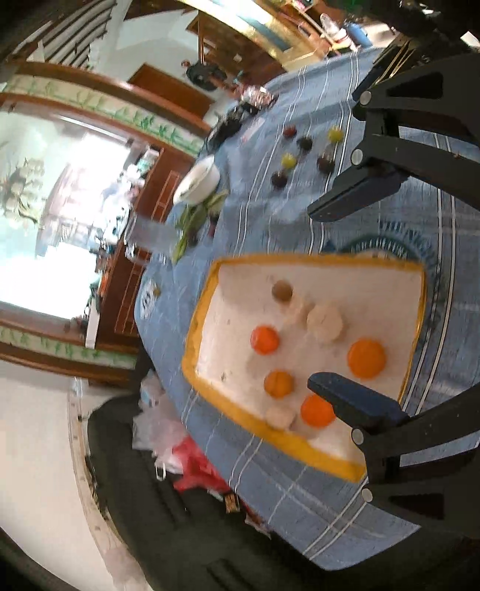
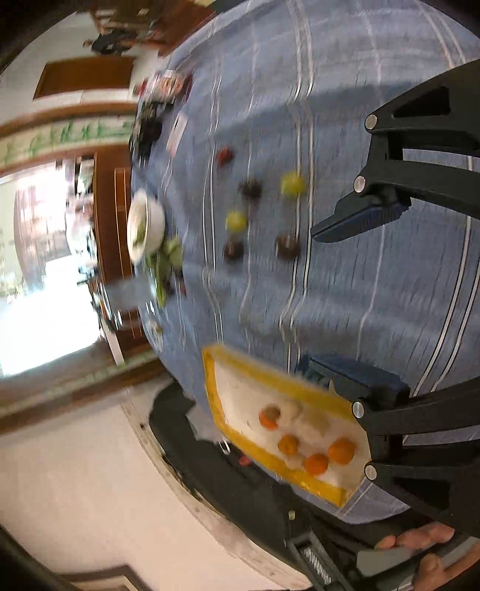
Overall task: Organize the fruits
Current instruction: 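Move both open tools back to the remaining fruit, then grasp a dark purple plum with the left tool while the right tool grasps a green grape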
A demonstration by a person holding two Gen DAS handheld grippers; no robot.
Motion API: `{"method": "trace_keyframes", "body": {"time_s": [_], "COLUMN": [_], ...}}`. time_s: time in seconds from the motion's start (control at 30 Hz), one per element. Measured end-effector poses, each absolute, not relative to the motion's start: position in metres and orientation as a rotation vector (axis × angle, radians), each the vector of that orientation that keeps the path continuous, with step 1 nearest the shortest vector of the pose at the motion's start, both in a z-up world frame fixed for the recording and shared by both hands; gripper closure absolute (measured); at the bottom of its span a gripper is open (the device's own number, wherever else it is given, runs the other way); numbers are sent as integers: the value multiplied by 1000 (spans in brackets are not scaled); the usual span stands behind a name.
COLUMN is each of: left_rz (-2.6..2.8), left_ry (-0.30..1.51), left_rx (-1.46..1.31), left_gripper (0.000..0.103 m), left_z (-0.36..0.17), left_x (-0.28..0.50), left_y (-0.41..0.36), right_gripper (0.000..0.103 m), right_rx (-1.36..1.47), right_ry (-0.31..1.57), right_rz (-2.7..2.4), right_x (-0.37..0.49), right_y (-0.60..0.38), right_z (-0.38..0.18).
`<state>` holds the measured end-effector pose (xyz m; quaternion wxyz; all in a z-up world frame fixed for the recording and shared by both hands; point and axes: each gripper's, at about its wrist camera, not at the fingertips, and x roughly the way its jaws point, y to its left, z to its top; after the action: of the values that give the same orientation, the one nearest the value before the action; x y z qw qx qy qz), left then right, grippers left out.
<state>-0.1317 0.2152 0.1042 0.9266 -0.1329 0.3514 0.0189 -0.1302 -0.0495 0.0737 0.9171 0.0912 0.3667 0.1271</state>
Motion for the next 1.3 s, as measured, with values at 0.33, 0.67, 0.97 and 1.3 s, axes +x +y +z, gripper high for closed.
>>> {"method": "trace_keyframes", "body": {"time_s": [0.33, 0.67, 0.97, 1.3], "left_rz": [0, -85, -228, -324], "left_ry": [748, 778, 846, 826], "left_rx": [-140, -7, -89, -198], "left_gripper": [20, 20, 21, 38], "left_z": [95, 85, 64, 44], "left_x": [-120, -87, -18, 2], "left_y": [162, 106, 69, 73], "right_gripper": [35, 35, 36, 56], "right_rx": [208, 184, 249, 82], "right_ry": [812, 823, 814, 829], "right_rz": [182, 176, 264, 329], "right_x": [-118, -52, -44, -49], "right_y": [-116, -126, -133, -99], "right_z": [55, 60, 37, 33]}}
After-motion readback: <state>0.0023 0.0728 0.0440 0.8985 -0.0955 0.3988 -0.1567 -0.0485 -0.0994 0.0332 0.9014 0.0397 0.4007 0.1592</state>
